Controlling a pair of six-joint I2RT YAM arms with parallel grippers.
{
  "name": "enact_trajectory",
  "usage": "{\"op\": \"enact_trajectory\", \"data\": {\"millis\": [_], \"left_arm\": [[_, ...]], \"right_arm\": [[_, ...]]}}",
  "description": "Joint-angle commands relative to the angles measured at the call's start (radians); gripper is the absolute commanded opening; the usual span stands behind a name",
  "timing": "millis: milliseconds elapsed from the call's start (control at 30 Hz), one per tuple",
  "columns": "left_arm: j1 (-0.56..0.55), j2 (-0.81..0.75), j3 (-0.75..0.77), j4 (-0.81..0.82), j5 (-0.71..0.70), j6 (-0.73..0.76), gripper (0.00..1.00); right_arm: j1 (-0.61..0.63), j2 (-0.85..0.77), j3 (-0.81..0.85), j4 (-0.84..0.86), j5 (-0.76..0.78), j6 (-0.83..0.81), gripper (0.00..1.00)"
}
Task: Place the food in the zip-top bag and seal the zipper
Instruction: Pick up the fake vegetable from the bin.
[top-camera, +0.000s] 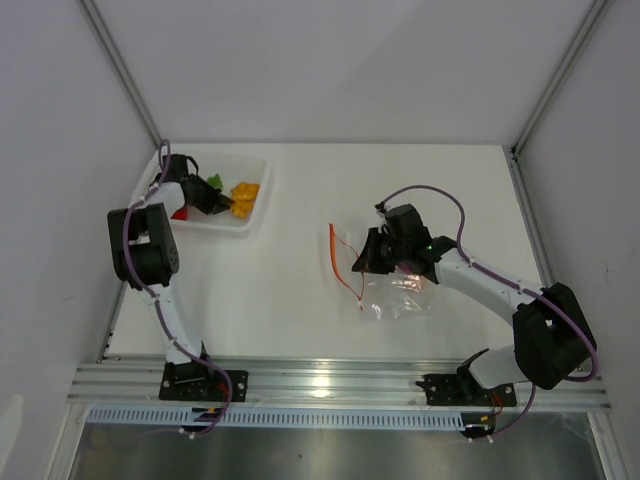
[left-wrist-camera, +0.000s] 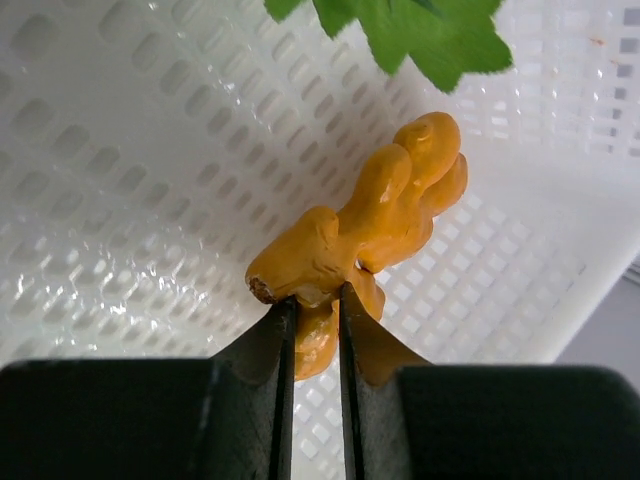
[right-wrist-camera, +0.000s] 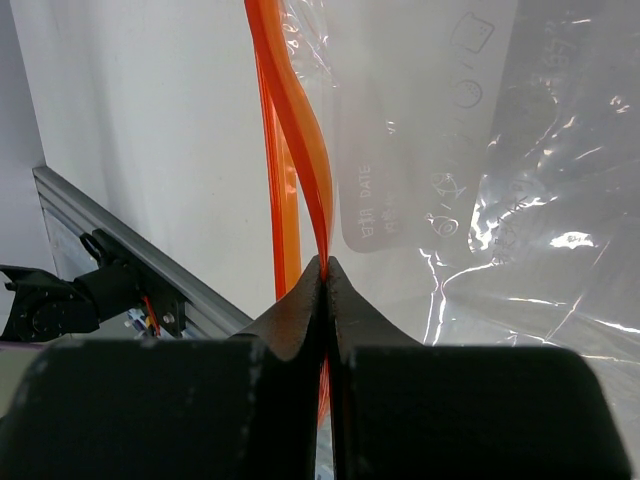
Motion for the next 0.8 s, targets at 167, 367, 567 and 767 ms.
{"op": "enact_trajectory", "data": {"millis": [167, 367, 567, 767], "left_arm": [[-0.005, -0.2, -0.098, 0.116, 0.059, -0.052, 0.01], [0.005, -0.243, -0.133, 0.148, 0.091, -0.084, 0.01], [0.008, -0.336, -0.225, 0.195, 0.117, -0.103, 0.01], [0.012, -0.489, -0.348, 0.246, 0.14, -0.124, 0.01]], "right_arm": [[-0.004, -0.016, 0.02, 0.019, -0.01, -0.005, 0.0], [-0.004, -0.017, 0.02, 0.012, -0.01, -0.008, 0.0], [-0.004, -0.007, 0.036, -0.007, 0.0, -0.016, 0.0], [-0.004, 0.018, 0.065, -0.022, 0.017, -0.022, 0.0]]}}
